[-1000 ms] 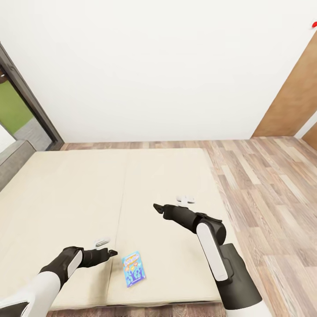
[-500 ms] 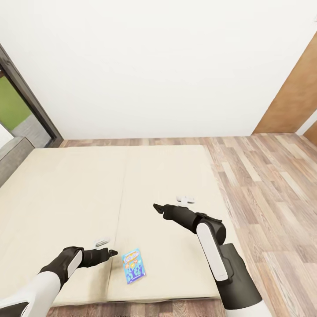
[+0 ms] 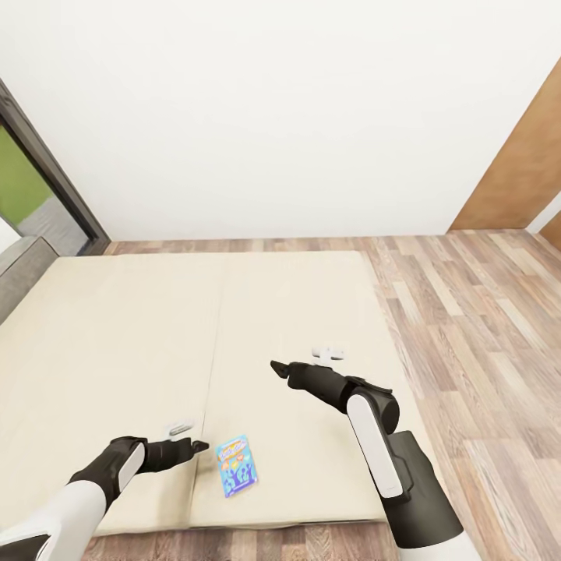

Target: Put all the toys in the child's room - the three board games (two on the bed and one on the table), the two jigsaw puzzles on the table, and the tennis ball on the table - inside the toy box on the table in the child's room.

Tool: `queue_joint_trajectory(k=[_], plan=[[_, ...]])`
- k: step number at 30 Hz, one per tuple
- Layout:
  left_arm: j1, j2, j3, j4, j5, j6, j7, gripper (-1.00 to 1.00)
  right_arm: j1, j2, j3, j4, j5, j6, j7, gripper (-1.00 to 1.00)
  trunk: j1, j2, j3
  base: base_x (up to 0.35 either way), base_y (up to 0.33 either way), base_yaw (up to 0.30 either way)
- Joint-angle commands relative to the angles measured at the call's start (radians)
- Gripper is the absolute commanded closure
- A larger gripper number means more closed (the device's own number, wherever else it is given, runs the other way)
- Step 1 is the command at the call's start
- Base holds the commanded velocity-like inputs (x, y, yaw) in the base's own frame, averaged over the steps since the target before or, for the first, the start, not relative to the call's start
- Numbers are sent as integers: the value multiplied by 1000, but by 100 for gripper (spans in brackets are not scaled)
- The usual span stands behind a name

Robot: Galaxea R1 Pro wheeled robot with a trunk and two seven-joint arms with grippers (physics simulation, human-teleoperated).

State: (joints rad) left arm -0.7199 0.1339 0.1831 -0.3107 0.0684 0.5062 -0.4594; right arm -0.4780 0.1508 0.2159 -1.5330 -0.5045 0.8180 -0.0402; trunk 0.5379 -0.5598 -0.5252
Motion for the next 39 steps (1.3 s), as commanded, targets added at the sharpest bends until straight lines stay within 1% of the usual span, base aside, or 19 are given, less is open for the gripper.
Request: queue_joint_trajectory(k=[1, 7, 8, 12, 17, 24, 39], plan=[[-1, 1, 4, -1, 7, 9, -15, -100, -1, 0, 0, -1, -5, 4, -4, -100, 0, -1, -3, 0, 0, 0], [0, 3, 4, -1, 6, 7, -96, -100, -1, 0, 0, -1, -5, 4, -4, -100, 0, -1, -13, 0, 0, 0], [0, 4, 4, -1, 6, 6, -119, -100, -1, 0, 0, -1, -5, 4, -4, -100, 0, -1, -14, 0, 0, 0], [0, 5, 3, -1, 6, 5, -154, -100, -1, 0, 0, -1, -5, 4, -4, -100, 0, -1, -21, 0, 0, 0], [0, 7, 3, -1, 7, -5, -168, -100, -1, 0, 0, -1, -5, 4, -4, -100, 0, -1, -29, 0, 0, 0], [0, 6, 3, -1, 8, -62, -171, -100, -1, 0, 0, -1, -5, 4, -4, -100, 0, -1, -40, 0, 0, 0], [0, 6, 3, -1, 7, -78, -171, -100, -1, 0, 1, -1, -5, 4, -4, -100, 0, -1, -65, 0, 0, 0]])
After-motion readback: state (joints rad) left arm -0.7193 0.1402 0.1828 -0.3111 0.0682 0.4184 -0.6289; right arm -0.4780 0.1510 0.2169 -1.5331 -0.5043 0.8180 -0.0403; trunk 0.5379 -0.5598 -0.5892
